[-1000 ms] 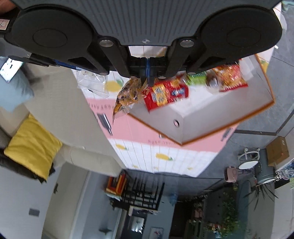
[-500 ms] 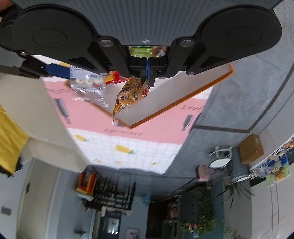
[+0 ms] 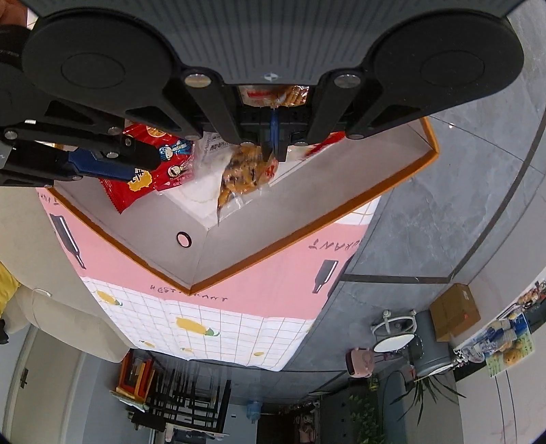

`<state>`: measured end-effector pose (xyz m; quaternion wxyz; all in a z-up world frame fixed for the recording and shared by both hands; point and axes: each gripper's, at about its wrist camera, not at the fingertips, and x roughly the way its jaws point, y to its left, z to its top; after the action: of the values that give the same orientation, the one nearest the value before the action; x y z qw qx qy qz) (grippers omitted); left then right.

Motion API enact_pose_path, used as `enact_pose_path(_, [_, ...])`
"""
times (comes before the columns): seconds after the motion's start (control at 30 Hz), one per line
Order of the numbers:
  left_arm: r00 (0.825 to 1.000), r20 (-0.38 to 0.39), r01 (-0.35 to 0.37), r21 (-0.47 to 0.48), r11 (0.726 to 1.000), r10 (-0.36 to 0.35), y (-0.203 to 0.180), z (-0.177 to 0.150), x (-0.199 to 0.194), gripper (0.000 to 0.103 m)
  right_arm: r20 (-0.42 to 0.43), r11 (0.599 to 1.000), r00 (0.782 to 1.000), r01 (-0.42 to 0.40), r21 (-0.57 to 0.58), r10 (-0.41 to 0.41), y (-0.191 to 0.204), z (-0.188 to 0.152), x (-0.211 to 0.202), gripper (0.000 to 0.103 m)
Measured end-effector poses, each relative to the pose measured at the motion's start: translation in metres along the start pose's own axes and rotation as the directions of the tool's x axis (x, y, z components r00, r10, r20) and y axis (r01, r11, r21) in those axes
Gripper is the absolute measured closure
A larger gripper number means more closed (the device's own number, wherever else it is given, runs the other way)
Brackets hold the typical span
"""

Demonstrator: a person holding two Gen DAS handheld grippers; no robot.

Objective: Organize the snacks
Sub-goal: 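Open both grippers to drop the packets into the orange box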

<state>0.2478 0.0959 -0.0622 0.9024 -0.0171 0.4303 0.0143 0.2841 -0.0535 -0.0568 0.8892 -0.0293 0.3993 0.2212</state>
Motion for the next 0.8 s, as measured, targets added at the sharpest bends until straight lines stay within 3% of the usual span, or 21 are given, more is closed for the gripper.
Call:
enact_pose_path(0.33, [1.000, 0.024, 0.001, 0.009, 1.000, -0.001, -0.004, 0.002, 0.004, 0.102, -0.001, 1.000, 1.000, 0.024, 0.006, -0.024, 0.002, -0.014, -0.004, 0.080])
enact_pose_path(0.6, [0.997, 0.081, -0.012, 0.049, 0.999, 0.008, -0.010, 0.004, -0.002, 0.076, 0.029, 0.999, 0.999, 0.046, -0.009, -0.046, 0.004, -0.015, -0.013, 0.071])
enact_pose_path(0.8, [0.994, 0.108, -0.005, 0.048, 0.999, 0.000, -0.012, 0.007, -0.018, 0.050, 0.044, 0.998, 0.997, 0.062, -0.023, -0.061, 0.007, -0.015, -0.022, 0.052])
